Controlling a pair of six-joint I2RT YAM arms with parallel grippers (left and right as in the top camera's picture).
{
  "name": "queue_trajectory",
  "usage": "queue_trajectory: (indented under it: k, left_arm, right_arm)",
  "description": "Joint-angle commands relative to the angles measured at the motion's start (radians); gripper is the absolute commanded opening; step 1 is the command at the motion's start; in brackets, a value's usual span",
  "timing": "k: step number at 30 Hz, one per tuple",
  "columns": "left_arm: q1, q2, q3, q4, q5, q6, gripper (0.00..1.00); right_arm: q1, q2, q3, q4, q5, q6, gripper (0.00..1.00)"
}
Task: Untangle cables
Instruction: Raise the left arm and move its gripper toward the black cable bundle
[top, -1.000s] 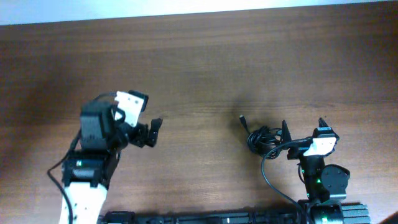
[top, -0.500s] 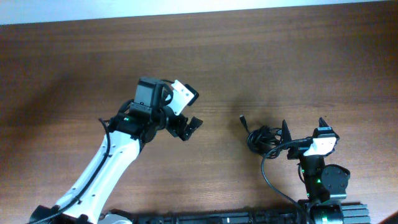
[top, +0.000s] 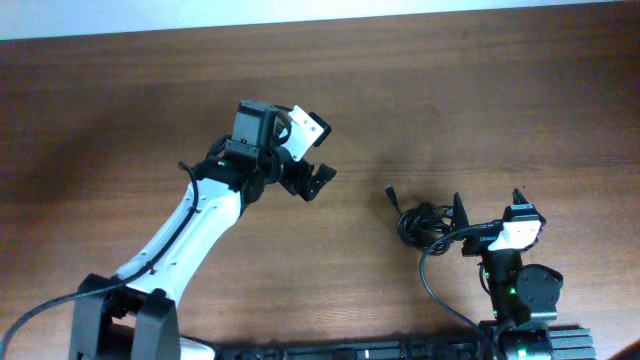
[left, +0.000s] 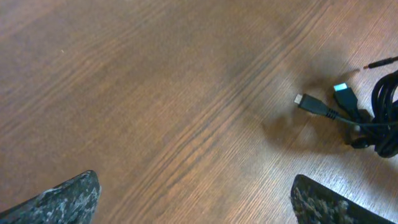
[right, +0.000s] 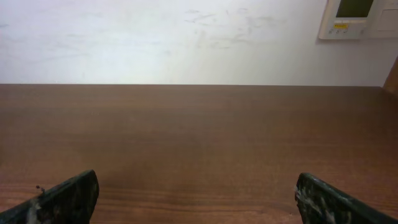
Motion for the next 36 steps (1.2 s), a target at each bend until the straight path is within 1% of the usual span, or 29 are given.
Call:
queue_trajectory:
  k: [1,7,19,22,24,29,31,32,34,36]
  left_arm:
    - [-0.013,0.012,0.023,-0.02,0.011,0.012,0.98]
    - [-0.015,0.012,0.023,-0.02,0.011,0.012,0.98]
    - [-0.015,0.012,0.023,-0.067,0.008,0.012,0.98]
    - [-0.015,0.012,0.023,-0.097,-0.053,0.012,0.98]
    - [-0.015,0.012,0.023,-0.109,-0.06,0.011,0.99]
    - [-0.015,0.012,0.023,-0.249,-0.068,0.012,0.98]
    - [-0.015,0.012,0.023,-0.299,-0.173,0.012,0.98]
    - [-0.015,0.012,0.023,-0.298,-0.223,0.012,0.98]
    - [-0.015,0.012,0.023,-0.294,-0.23,0.012,0.99]
    - [-0.015,0.012,0.023,-0.294,-0.23,0.012,0.98]
  right_arm:
    - [-0.007,-0.007,-0.005,-0.007,0.012,0.0,0.99]
    - [-0.007,-0.007,-0.005,-0.007,0.012,0.0,0.99]
    - [-0.007,-0.007,-0.005,-0.007,0.012,0.0,0.99]
    - [-0.007,-0.007,-0.005,-0.007,0.012,0.0,0.99]
    - [-0.007,-0.007,-0.005,-0.007,0.012,0.0,0.99]
    - [-0.007,-0.007,-0.005,-0.007,0.012,0.0,0.99]
    - [-0.007,-0.007,-0.005,-0.007,0.012,0.0,0.99]
    - [-0.007,-0.007,-0.005,-0.007,0.018,-0.001,0.99]
    - [-0.007,-0.007,-0.005,-0.005,0.098,-0.014,0.99]
    - [-0.007,-0.007,-0.005,-0.003,0.093,-0.014,0.99]
